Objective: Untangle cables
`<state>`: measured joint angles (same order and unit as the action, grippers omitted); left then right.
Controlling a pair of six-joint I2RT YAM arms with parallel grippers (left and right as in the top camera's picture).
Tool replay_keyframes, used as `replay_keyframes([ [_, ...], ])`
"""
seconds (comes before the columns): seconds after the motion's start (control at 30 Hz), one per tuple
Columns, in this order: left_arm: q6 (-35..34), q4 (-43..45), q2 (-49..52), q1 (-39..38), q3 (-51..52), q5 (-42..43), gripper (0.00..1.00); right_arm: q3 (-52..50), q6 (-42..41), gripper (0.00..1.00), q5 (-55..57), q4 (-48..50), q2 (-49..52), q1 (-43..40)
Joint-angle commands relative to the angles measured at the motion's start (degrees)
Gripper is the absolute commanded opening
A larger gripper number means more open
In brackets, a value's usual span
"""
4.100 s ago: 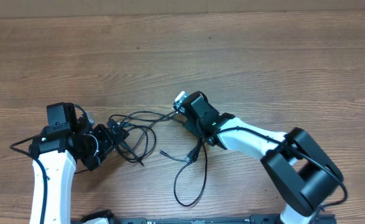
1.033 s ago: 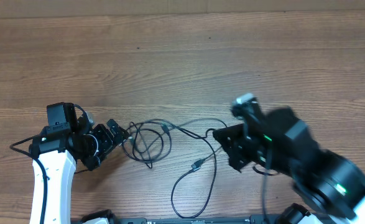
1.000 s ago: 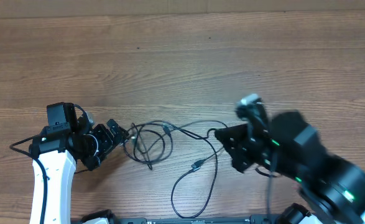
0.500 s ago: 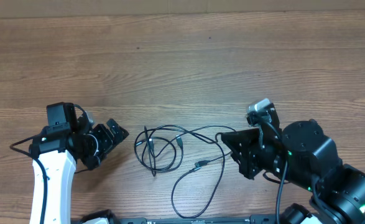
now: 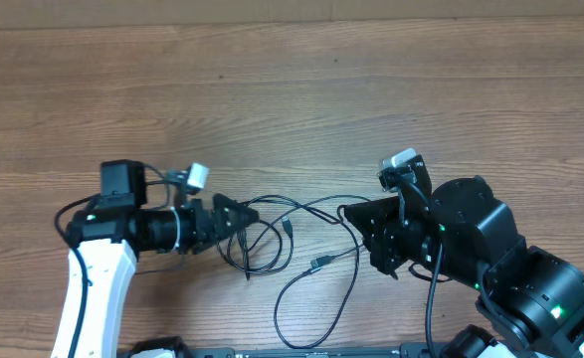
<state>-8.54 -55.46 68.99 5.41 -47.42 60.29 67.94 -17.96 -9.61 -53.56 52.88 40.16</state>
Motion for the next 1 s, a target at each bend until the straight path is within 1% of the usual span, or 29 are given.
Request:
replay_keyframes([
  [0.0, -5.35, 2.29, -0.85, -4.31, -0.59, 1.62, 1.00, 1.03, -0.11, 0.04, 0.50, 0.55, -0.39, -0.07],
  [0.07, -13.94, 5.03, -0.85, -6.84, -0.59, -2.05, 1.00, 1.03, -0.31, 0.04, 0.50, 0.52, -0.39, -0.07],
  [0.2, -35.54, 12.26, -0.85, -13.18, -0.59, -11.23, 1.00, 1.03, -0.31, 0.04, 0.50, 0.55, -0.39, -0.07],
  [0.27, -42.88, 16.26, -0.85, -16.85, -0.59, -15.74, 1.00, 1.03, -0.28, 0.04, 0.50, 0.52, -0.39, -0.07],
  [0.33, -47.93, 21.22, -0.85, -21.46, -0.59, -19.26, 1.00, 1.03, -0.31, 0.04, 0.50, 0.52, -0.39, -0.07],
  [0.47, -53.24, 28.09, -0.59, -29.97, -0.59, -26.53, 1.00, 1.03, -0.28, 0.04, 0.52, 0.28, -0.39, -0.07],
  [0.53, -56.37, 28.72, 0.07, -33.70, -0.59, -32.13, 0.97, 1.03, -0.28, 0.04, 0.52, 0.31, -0.42, -0.07],
  [0.6, -58.90, 28.72, 1.22, -36.37, -0.59, -35.69, 0.96, 1.03, -0.28, 0.04, 0.52, 0.33, -0.42, -0.07],
  [0.67, -60.81, 28.79, 2.91, -38.40, -0.59, -37.57, 0.95, 1.03, -0.26, 0.04, 0.52, 0.33, -0.42, -0.07],
  [0.73, -62.60, 29.20, 5.51, -40.11, -0.59, -38.58, 0.91, 1.03, -0.24, 0.04, 0.52, 0.35, -0.42, -0.07],
  [0.83, -62.86, 31.52, 10.71, -41.44, -0.59, -40.04, 0.80, 1.05, -0.24, 0.04, 0.52, 0.35, -0.42, -0.07],
  [0.9, -62.84, 34.01, 15.17, -41.44, -0.59, -41.29, 0.64, 1.05, -0.24, 0.04, 0.52, 0.31, -0.42, -0.07],
  [0.97, -62.77, 35.95, 19.28, -41.00, -0.59, -43.91, 0.51, 1.05, -0.24, 0.04, 0.52, 0.31, -0.42, -0.07],
])
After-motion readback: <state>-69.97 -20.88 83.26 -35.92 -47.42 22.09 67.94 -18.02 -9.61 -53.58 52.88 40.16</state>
